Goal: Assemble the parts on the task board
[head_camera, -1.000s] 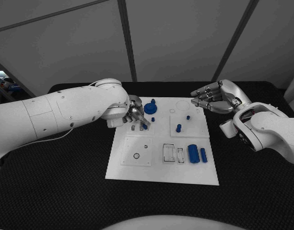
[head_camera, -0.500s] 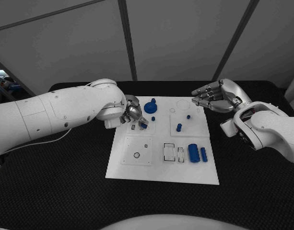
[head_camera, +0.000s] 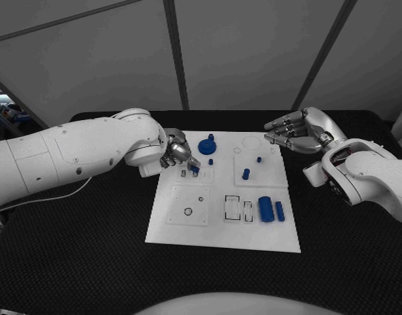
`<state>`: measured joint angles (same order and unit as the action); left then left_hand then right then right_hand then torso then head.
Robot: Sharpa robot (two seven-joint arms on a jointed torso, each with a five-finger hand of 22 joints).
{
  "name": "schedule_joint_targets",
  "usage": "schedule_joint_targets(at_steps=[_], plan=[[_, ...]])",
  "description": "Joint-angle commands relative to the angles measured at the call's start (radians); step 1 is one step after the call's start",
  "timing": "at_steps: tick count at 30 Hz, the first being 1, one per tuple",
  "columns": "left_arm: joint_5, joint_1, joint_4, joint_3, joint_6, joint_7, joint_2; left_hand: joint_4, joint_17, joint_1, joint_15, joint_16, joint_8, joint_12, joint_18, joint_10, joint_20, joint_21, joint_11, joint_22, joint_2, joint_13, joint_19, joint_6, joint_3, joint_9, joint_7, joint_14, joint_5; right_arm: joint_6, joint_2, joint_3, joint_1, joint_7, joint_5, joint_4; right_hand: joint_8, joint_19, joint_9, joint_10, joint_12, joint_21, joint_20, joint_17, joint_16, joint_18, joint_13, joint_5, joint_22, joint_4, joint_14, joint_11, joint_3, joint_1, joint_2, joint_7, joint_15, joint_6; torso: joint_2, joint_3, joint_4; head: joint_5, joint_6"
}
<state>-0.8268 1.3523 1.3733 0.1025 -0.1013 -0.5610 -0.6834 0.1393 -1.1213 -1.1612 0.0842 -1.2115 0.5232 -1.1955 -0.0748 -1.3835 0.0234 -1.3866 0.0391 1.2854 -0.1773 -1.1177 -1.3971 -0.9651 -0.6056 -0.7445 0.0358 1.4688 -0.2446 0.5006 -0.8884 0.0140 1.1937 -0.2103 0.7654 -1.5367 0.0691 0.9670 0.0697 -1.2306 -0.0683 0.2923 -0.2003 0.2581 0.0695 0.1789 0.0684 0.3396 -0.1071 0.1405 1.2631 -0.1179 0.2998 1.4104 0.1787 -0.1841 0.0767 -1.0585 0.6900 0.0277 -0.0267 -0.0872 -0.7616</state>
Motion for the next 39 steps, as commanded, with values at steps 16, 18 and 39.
schedule_joint_targets(at_steps=[16,18,39], plan=[[-0.07,-0.021,0.016,0.001,0.109,0.01,0.005,-0.172,-0.002,0.018,0.01,-0.003,0.007,0.01,0.01,-0.011,-0.003,-0.015,0.002,0.015,-0.009,0.006,-0.016,-0.015,-0.178,-0.007,-0.002,0.01,-0.02,0.001,-0.001,-0.001,0.001,-0.006,-0.003,-0.001,-0.003,0.0,-0.001,0.008,0.002,-0.008,-0.005,-0.002,-0.005,0.004,-0.001,0.006,0.002,-0.004,-0.008,-0.004,0.004,-0.013,-0.003,-0.004,0.0,0.004,0.001,-0.0005,-0.0019,-0.008,-0.004],[-0.078,-0.024,0.016,0.001,0.106,0.008,0.007,-0.172,-0.002,0.018,0.01,-0.003,0.007,0.01,0.01,-0.011,-0.003,-0.015,0.002,0.015,-0.009,0.006,-0.016,-0.015,-0.178,-0.007,-0.002,0.01,-0.02,0.0,-0.001,-0.001,0.001,-0.006,-0.003,0.0,-0.003,0.0,-0.001,0.008,0.002,-0.008,-0.005,-0.002,-0.005,0.004,-0.001,0.006,0.002,-0.004,-0.008,-0.004,0.004,-0.013,-0.003,-0.004,0.0,0.004,0.001,-0.0001,-0.0018,-0.009,-0.005],[-0.139,-0.037,0.015,0.002,0.06,-0.017,0.008,-0.176,-0.002,0.022,0.011,-0.003,0.008,0.013,0.011,-0.013,-0.004,-0.019,0.003,0.022,-0.012,0.011,-0.02,-0.019,-0.183,-0.01,-0.003,0.011,-0.025,-0.002,0.002,-0.001,0.001,-0.007,-0.003,0.003,-0.003,0.0,-0.001,0.008,0.002,-0.009,-0.005,-0.002,-0.005,0.004,-0.001,0.007,0.003,-0.003,-0.009,-0.004,0.004,-0.014,-0.003,-0.004,0.0,0.004,0.001,-0.0005,-0.002,-0.01,-0.011]])
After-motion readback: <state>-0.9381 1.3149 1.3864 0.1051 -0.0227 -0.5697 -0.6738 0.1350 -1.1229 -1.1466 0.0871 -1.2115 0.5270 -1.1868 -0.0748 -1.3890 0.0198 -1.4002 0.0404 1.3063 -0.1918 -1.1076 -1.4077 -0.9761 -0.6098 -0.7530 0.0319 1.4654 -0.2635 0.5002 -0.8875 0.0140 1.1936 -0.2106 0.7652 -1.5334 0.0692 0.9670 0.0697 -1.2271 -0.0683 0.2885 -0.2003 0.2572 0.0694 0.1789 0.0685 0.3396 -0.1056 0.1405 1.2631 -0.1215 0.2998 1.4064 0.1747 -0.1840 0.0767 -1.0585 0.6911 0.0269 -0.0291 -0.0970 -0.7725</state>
